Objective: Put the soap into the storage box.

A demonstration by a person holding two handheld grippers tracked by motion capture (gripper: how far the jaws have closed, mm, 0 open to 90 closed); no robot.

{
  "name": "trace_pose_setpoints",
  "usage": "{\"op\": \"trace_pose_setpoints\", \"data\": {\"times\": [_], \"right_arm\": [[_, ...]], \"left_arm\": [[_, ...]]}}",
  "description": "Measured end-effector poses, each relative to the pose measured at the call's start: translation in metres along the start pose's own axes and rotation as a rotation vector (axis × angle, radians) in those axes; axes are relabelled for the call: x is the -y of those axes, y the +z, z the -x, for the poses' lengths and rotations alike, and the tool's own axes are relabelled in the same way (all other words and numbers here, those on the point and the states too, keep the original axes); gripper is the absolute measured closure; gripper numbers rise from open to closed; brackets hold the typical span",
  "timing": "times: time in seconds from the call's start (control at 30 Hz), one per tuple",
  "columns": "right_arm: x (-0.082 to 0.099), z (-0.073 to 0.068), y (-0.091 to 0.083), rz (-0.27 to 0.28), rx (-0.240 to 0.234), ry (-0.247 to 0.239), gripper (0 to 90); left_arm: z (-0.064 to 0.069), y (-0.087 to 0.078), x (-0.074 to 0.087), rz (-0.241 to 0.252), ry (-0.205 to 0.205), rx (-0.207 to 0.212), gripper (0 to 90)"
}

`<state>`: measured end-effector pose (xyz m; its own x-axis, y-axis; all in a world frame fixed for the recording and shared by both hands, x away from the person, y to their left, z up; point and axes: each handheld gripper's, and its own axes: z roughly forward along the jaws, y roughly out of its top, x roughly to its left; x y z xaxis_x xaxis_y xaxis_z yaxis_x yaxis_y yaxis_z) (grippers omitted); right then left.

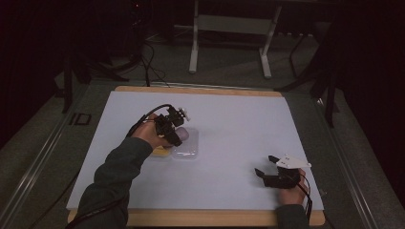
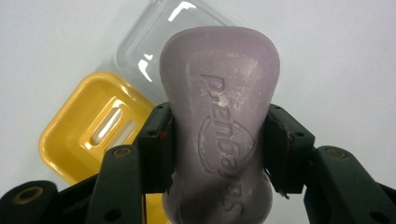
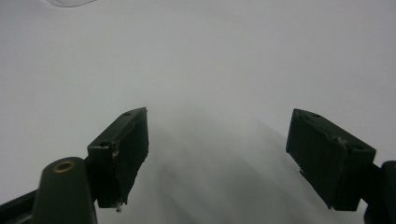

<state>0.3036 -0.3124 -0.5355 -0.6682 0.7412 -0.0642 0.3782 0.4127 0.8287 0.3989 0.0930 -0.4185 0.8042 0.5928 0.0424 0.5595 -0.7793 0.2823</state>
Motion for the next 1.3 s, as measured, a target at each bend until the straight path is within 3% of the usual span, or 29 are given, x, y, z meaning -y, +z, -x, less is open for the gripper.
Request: {"op": "trace_pose_setpoints", "data": {"times": [1.3], "right_arm": [[0.0, 0.0, 0.0, -0.001, 0.0, -0.002, 20.8]], "left_arm": [[-0.024, 0.008, 0.01, -0.001, -0.089, 0.007, 50.0]]}}
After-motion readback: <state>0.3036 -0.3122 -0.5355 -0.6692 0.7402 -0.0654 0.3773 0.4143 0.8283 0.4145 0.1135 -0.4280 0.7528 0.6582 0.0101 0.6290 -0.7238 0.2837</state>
